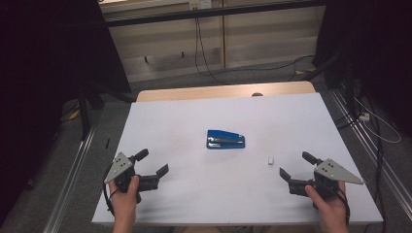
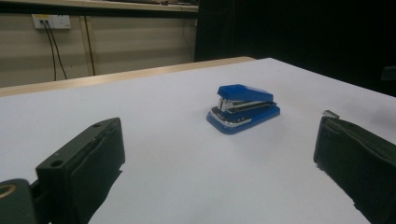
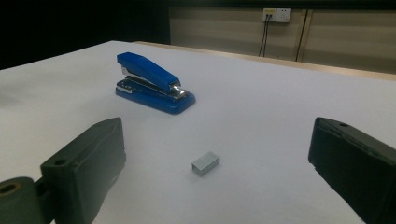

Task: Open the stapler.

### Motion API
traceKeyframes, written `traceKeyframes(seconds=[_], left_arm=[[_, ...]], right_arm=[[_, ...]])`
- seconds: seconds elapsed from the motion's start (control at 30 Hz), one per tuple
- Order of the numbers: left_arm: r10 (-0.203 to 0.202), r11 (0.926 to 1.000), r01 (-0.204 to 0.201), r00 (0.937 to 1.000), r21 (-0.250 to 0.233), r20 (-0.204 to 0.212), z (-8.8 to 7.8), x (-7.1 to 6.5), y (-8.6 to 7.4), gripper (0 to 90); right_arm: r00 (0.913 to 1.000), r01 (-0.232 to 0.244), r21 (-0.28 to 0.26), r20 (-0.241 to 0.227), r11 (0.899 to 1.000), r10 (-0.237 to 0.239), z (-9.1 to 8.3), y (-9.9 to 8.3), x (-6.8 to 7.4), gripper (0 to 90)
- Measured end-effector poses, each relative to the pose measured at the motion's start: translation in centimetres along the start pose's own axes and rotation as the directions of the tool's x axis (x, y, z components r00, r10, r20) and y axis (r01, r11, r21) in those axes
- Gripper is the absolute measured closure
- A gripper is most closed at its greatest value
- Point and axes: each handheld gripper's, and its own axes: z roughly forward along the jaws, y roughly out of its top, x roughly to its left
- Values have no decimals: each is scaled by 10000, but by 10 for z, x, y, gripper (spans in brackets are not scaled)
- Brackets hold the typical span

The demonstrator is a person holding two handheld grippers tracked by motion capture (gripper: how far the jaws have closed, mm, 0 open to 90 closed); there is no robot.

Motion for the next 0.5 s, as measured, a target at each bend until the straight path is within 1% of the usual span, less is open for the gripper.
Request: traceKeyframes(seconds=[0.03, 0.1, 0.13, 0.17, 0.3, 0.33, 0.4, 0.43, 0.47, 0.5], left_arm=[[-7, 10000, 7, 10000, 40, 13, 0, -1, 0, 21], [-53, 10000, 53, 10000, 16, 22, 0, -1, 0, 21], [-13, 10000, 12, 10000, 60, 76, 0, -1, 0, 21], [-13, 10000, 12, 10000, 60, 76, 0, -1, 0, 21], [-63, 10000, 62, 9998, 63, 180, 3, -4, 1, 21], [10, 9999, -13, 9998, 112, 191, 5, -4, 0, 21], [43, 9999, -46, 9998, 148, 202, 7, -4, 1, 21], [-159, 9999, 158, 9996, 46, 218, 9, -3, 1, 22], [-180, 9998, 180, 9996, 15, 211, 10, -3, 1, 22], [-173, 9998, 173, 9996, 24, 242, 12, -3, 1, 21]], right_arm=[[9999, -118, -77, 0, 9999, 118, 0, 1, 0, 33], [10000, -22, -82, -65, 10000, 21, 1, 1, 0, 35], [10000, 44, -42, -89, 10000, -44, 2, 2, 1, 36], [10000, 44, -42, -89, 10000, -44, 2, 2, 1, 36], [9994, 75, 164, -340, 9998, -70, 5, 2, 2, 40], [9992, 146, 174, -388, 9997, -139, 6, 3, 2, 39], [9978, 515, 281, -443, 9983, -502, 7, 5, 3, 41], [9965, 731, 362, -440, 9967, -715, 9, 5, 4, 43], [9957, 842, 456, -433, 9954, -823, 10, 5, 4, 46], [9953, 860, 556, -483, 9947, -833, 11, 5, 4, 46]])
